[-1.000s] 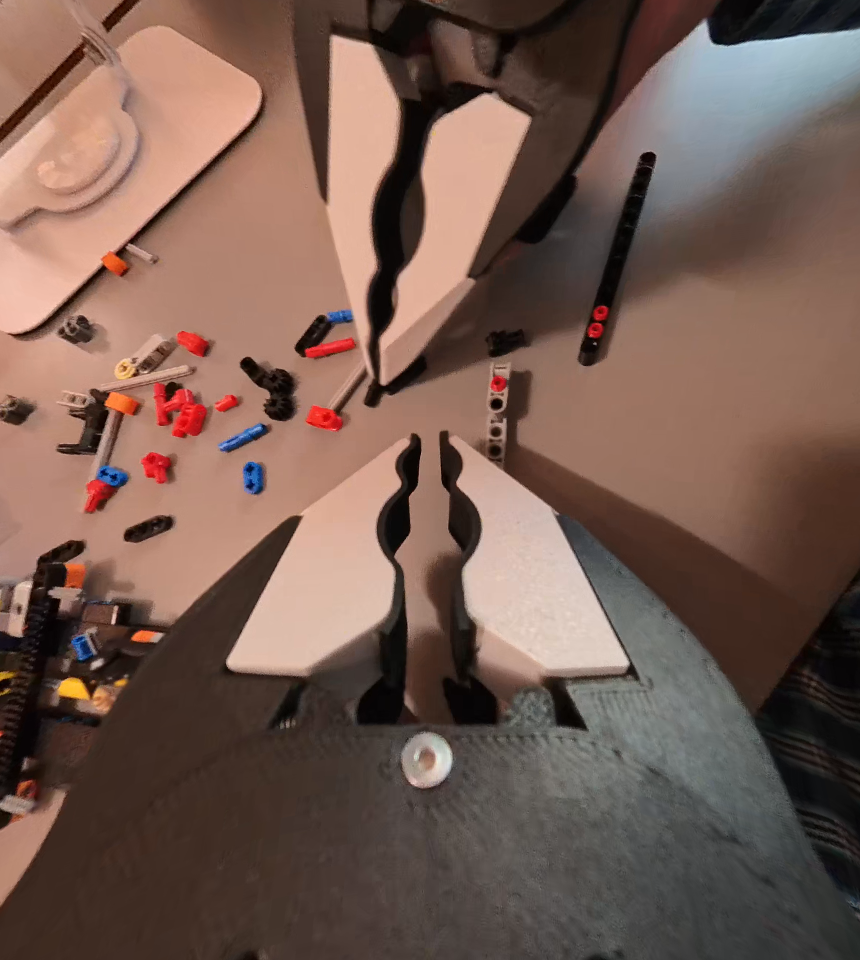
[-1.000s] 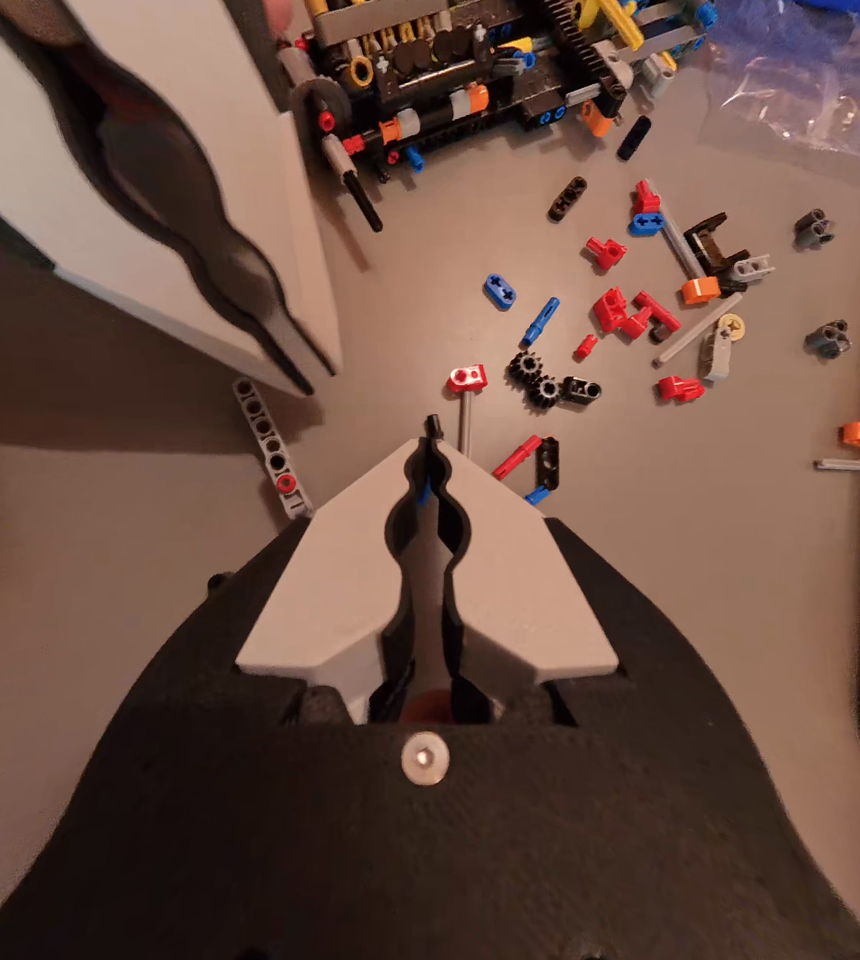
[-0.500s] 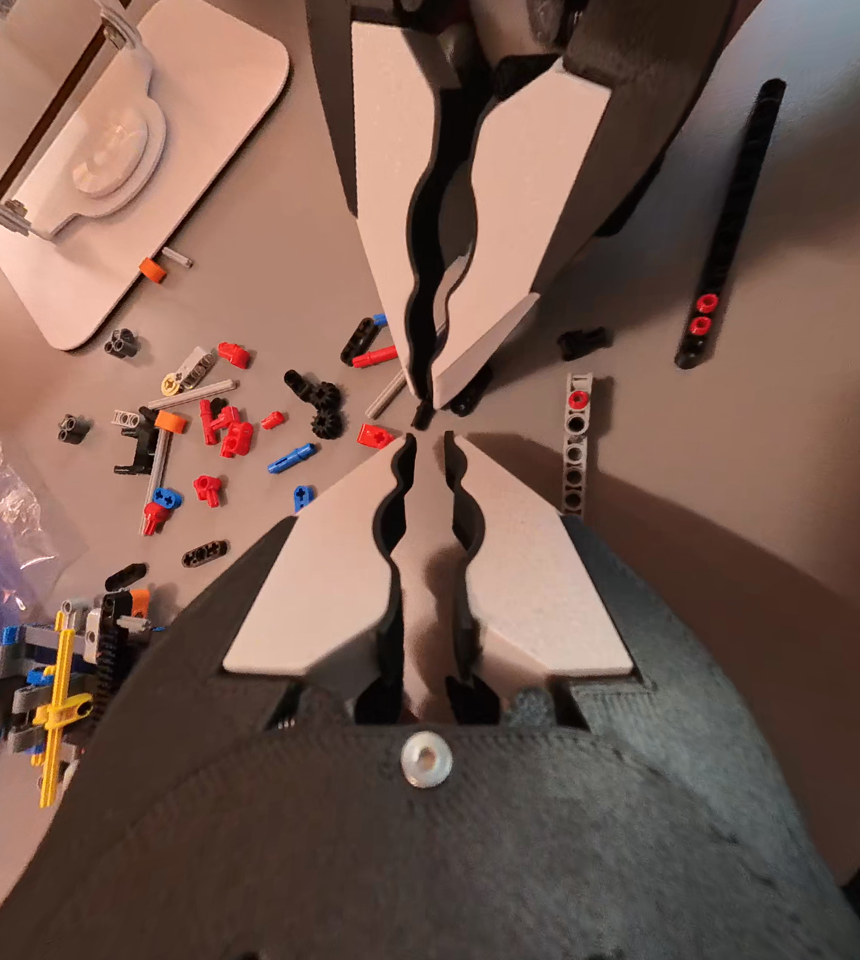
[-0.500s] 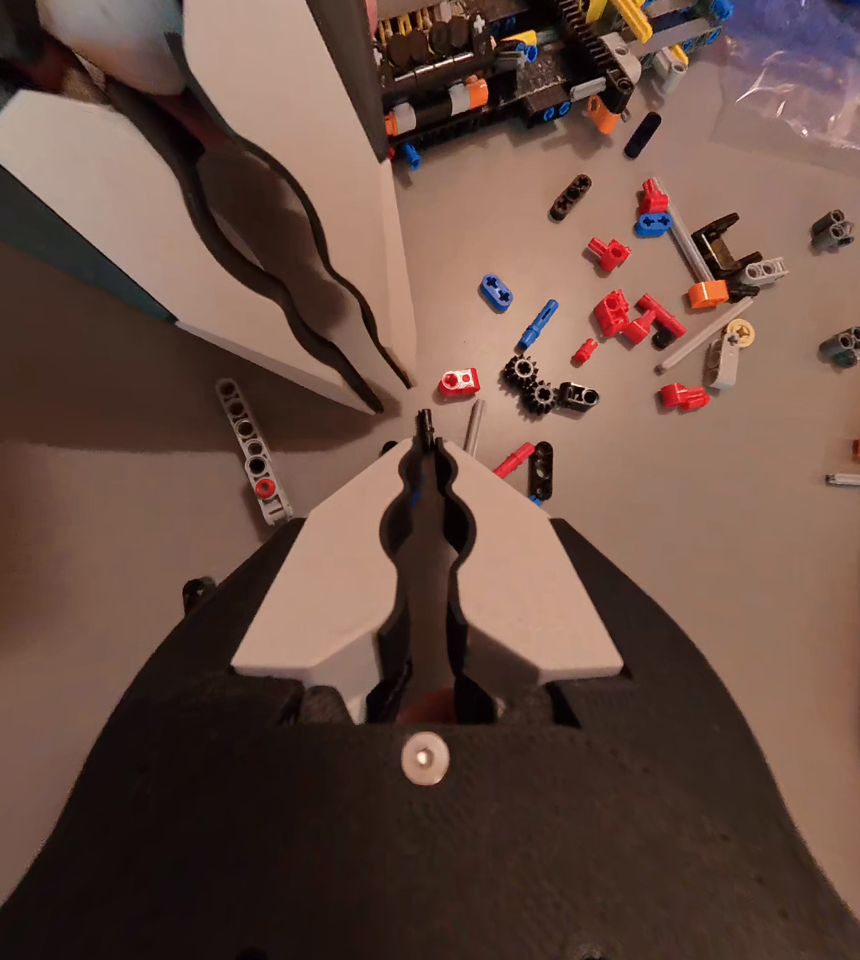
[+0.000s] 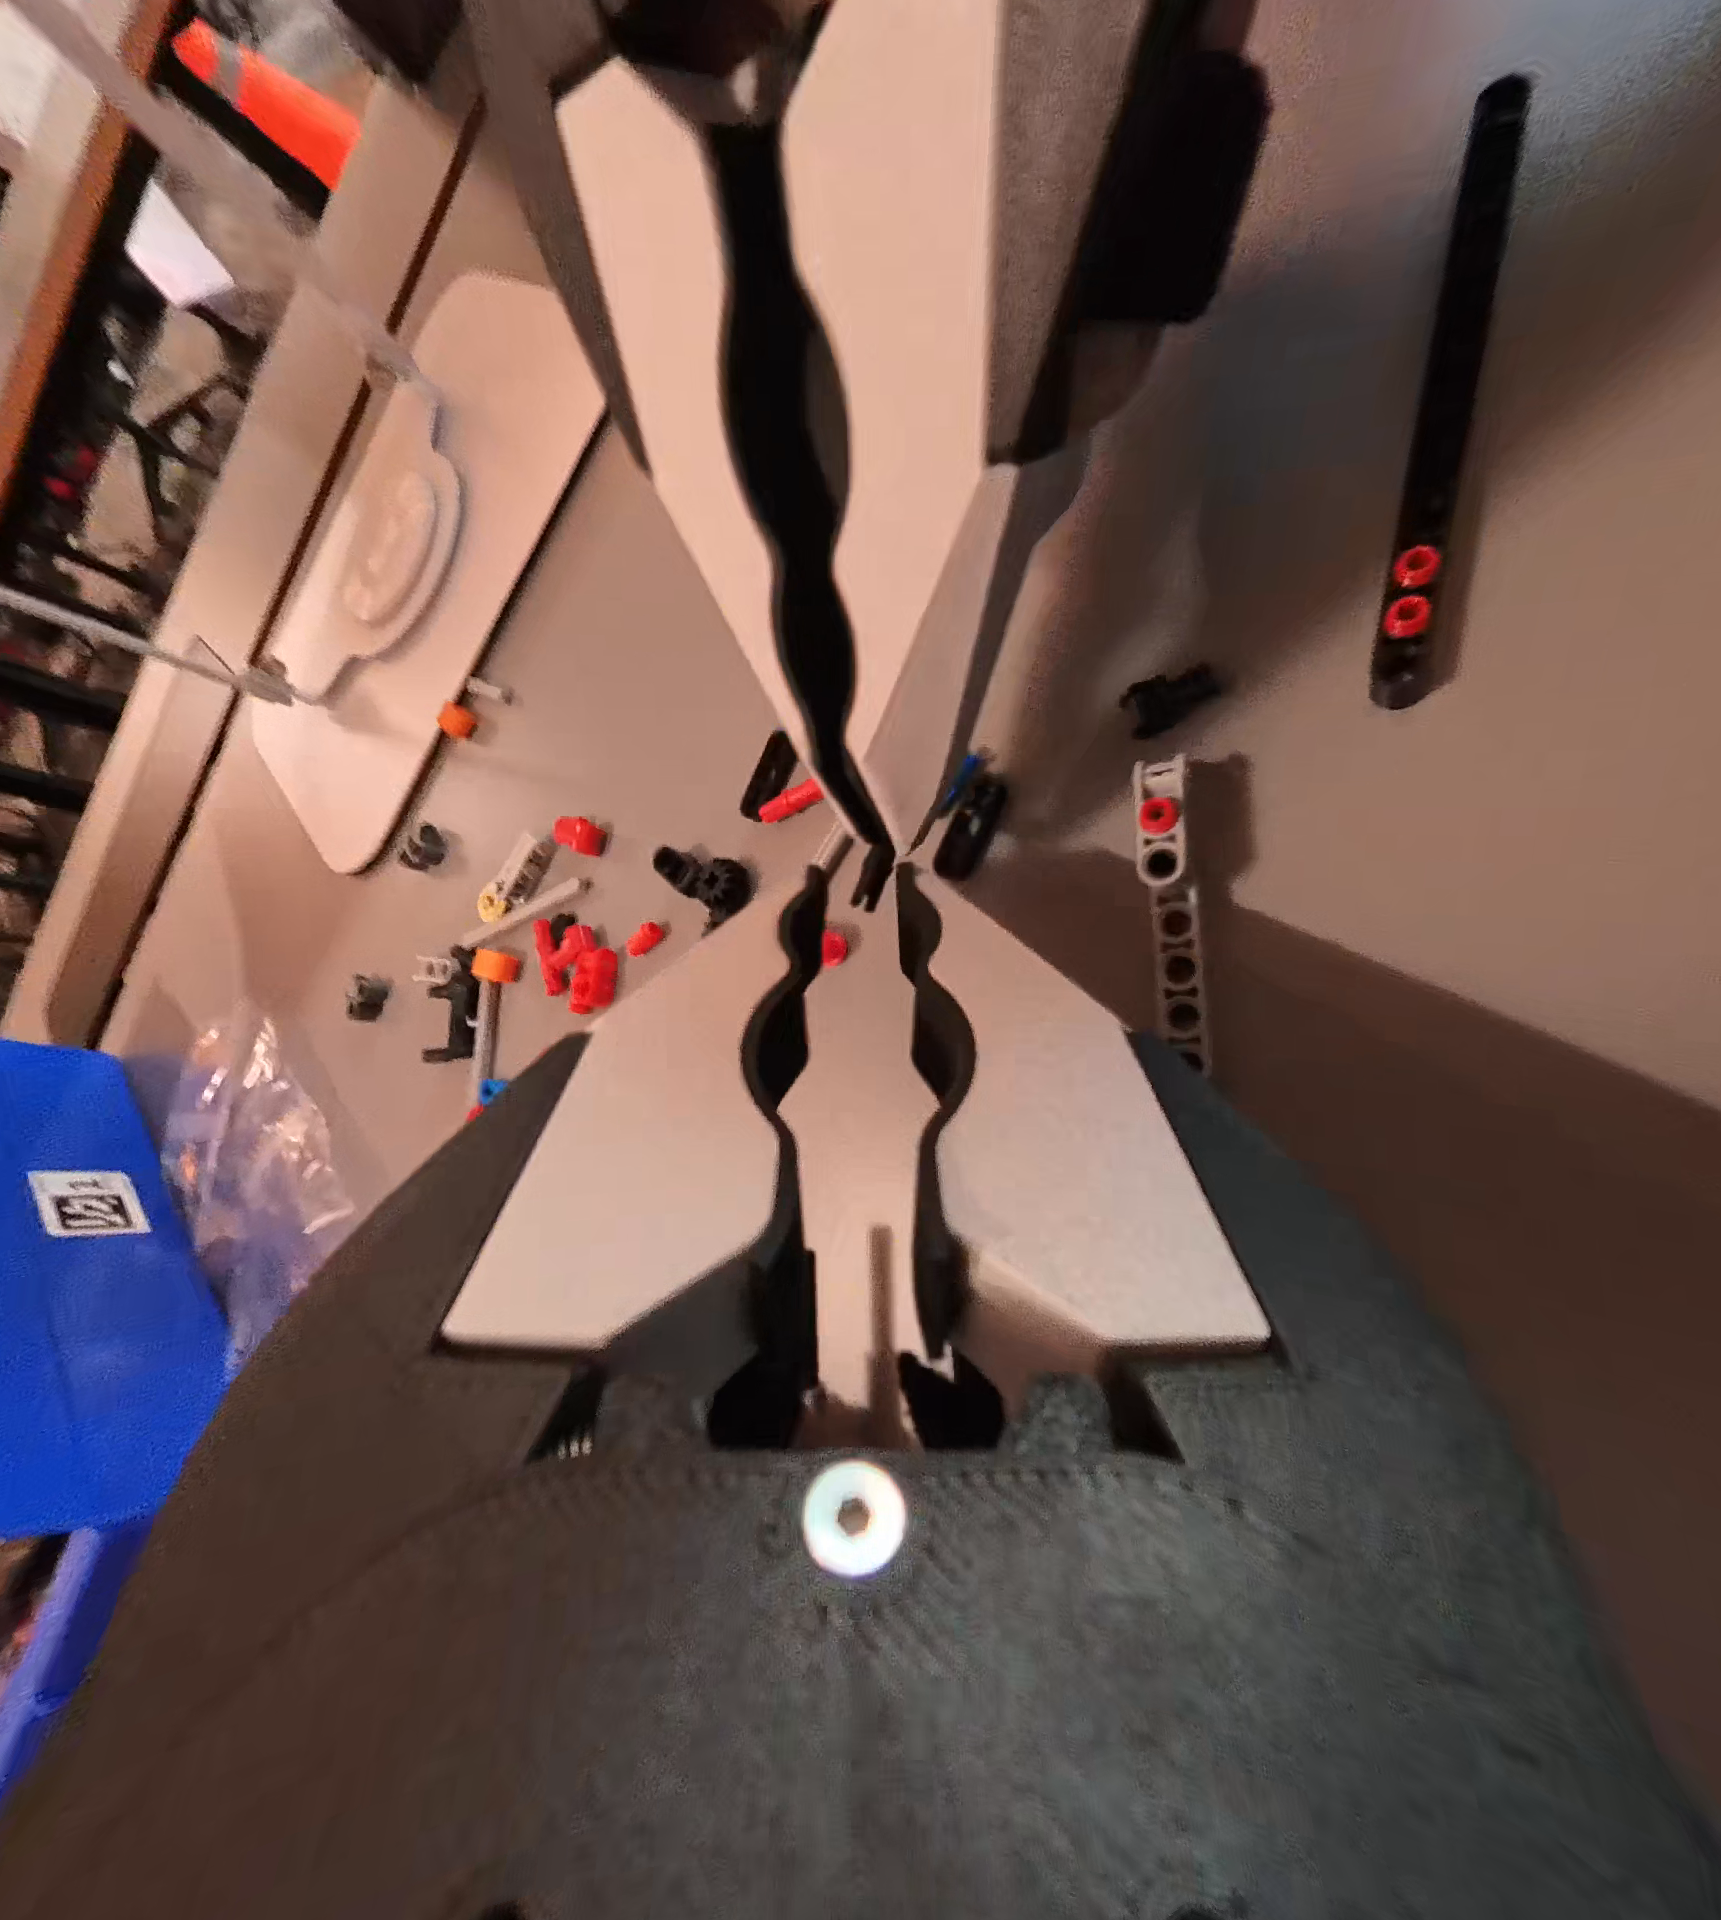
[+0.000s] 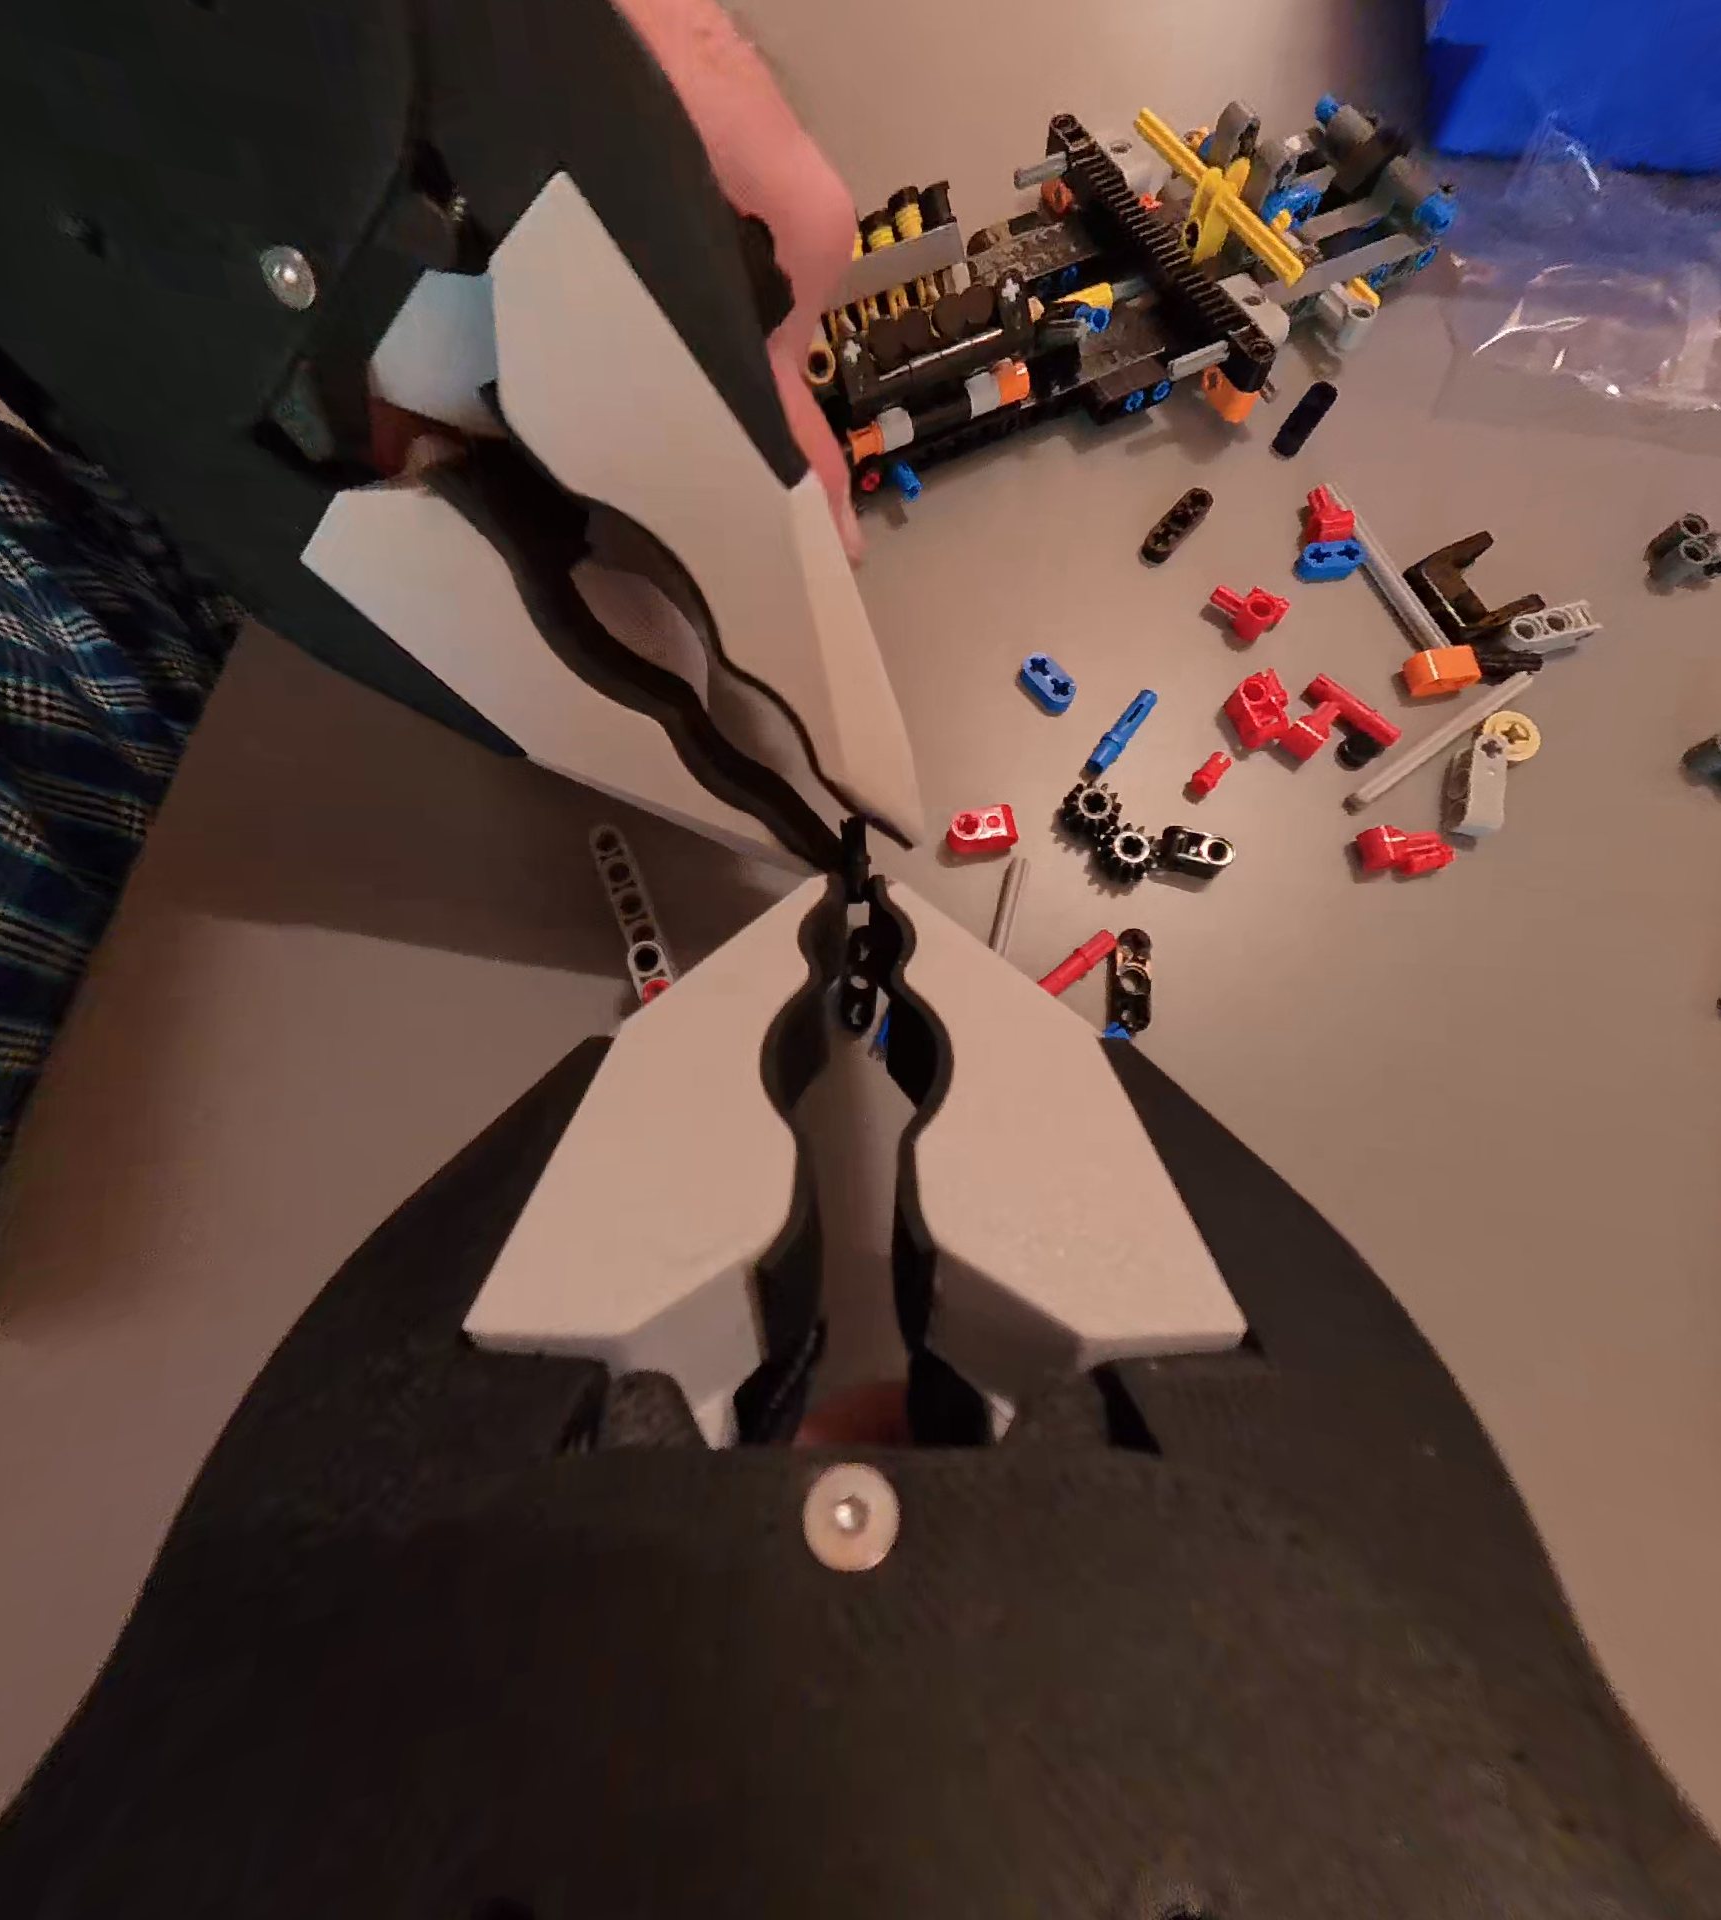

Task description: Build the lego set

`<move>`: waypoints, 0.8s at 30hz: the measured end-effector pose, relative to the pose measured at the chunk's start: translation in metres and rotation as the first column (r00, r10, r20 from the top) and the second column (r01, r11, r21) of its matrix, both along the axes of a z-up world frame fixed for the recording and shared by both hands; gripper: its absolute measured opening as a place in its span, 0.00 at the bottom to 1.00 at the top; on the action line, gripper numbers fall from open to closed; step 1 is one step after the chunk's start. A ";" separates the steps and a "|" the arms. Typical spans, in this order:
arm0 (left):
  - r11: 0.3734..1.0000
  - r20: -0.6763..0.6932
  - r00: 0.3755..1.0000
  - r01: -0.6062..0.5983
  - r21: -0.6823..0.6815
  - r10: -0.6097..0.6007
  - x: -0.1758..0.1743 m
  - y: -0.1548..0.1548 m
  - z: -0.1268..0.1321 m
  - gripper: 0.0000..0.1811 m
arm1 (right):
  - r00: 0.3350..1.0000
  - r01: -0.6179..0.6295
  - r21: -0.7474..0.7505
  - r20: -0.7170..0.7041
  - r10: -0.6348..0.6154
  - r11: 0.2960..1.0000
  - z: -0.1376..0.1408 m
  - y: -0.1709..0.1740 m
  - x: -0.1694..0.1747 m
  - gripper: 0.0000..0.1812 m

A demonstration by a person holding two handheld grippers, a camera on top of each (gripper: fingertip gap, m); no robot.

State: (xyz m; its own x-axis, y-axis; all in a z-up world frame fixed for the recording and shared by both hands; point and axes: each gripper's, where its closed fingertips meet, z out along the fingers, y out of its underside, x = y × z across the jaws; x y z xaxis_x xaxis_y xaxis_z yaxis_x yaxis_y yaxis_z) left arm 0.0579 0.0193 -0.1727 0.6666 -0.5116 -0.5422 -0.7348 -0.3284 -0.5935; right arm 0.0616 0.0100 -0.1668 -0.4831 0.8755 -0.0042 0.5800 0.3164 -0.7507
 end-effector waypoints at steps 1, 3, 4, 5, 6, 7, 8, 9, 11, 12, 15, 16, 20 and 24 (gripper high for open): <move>1.000 -0.012 1.000 0.005 0.014 -0.005 0.001 0.000 0.002 0.04 | 1.000 0.005 -0.006 -0.004 -0.005 1.000 0.002 0.000 0.000 0.01; 1.000 -0.032 0.999 0.009 0.029 -0.008 0.002 0.000 0.003 0.03 | 1.000 0.013 -0.012 -0.012 -0.013 1.000 0.004 0.001 0.000 0.01; 0.999 -0.039 0.999 0.008 0.041 -0.007 0.001 0.001 0.005 0.03 | 0.999 0.022 -0.016 -0.025 -0.022 1.000 0.007 0.002 -0.001 0.01; 0.999 -0.033 0.999 0.006 0.050 -0.004 0.001 0.001 0.007 0.02 | 0.999 0.033 -0.023 -0.040 -0.034 0.999 0.010 0.003 -0.001 0.02; 0.998 -0.014 1.000 0.003 0.064 -0.002 0.002 0.002 0.010 0.02 | 0.998 0.042 -0.032 -0.053 -0.043 0.999 0.013 0.005 -0.001 0.04; 0.997 0.007 1.000 -0.001 0.080 0.001 0.002 0.002 0.014 0.02 | 0.997 0.046 -0.043 -0.062 -0.049 0.998 0.016 0.006 0.000 0.05; 0.996 0.029 1.000 -0.008 0.094 0.006 0.002 0.003 0.018 0.02 | 0.996 0.045 -0.054 -0.074 -0.049 0.998 0.018 0.006 0.001 0.05; 0.994 0.055 0.998 -0.015 0.105 0.009 0.002 0.004 0.022 0.02 | 0.994 0.040 -0.065 -0.098 -0.047 0.997 0.022 0.005 0.002 0.04; 0.991 0.106 0.994 -0.017 0.130 0.003 0.002 0.005 0.029 0.02 | 0.989 0.041 -0.079 -0.140 -0.051 0.996 0.029 0.005 0.002 0.03; 0.990 0.118 0.993 -0.011 0.139 -0.005 0.003 0.004 0.031 0.01 | 0.987 0.041 -0.086 -0.150 -0.053 0.995 0.031 0.005 0.003 0.04; 0.984 0.121 0.992 0.007 0.176 -0.028 0.006 0.004 0.037 0.01 | 0.984 0.039 -0.144 -0.168 -0.063 0.989 0.038 0.004 0.004 0.03; 0.982 0.120 0.992 0.011 0.187 -0.034 0.007 0.004 0.039 0.01 | 0.983 0.039 -0.169 -0.172 -0.068 0.985 0.040 0.003 0.004 0.03; 0.971 0.115 0.991 0.033 0.236 -0.062 0.010 0.002 0.047 0.01 | 0.979 0.034 -0.274 -0.187 -0.088 0.961 0.049 0.002 0.006 0.03; 0.962 0.092 0.992 0.053 0.269 -0.081 0.014 0.002 0.051 0.01 | 0.978 0.024 -0.313 -0.188 -0.086 0.949 0.053 0.001 0.007 0.03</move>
State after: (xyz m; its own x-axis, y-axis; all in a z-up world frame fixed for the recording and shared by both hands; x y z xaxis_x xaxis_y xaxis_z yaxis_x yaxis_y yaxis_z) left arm 0.0720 0.0208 -0.1216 0.6942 -0.4035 -0.5961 -0.6812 -0.1006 -0.7252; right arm 0.0683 0.0107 -0.1140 -0.4528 0.8717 -0.1872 0.4209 0.0240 -0.9068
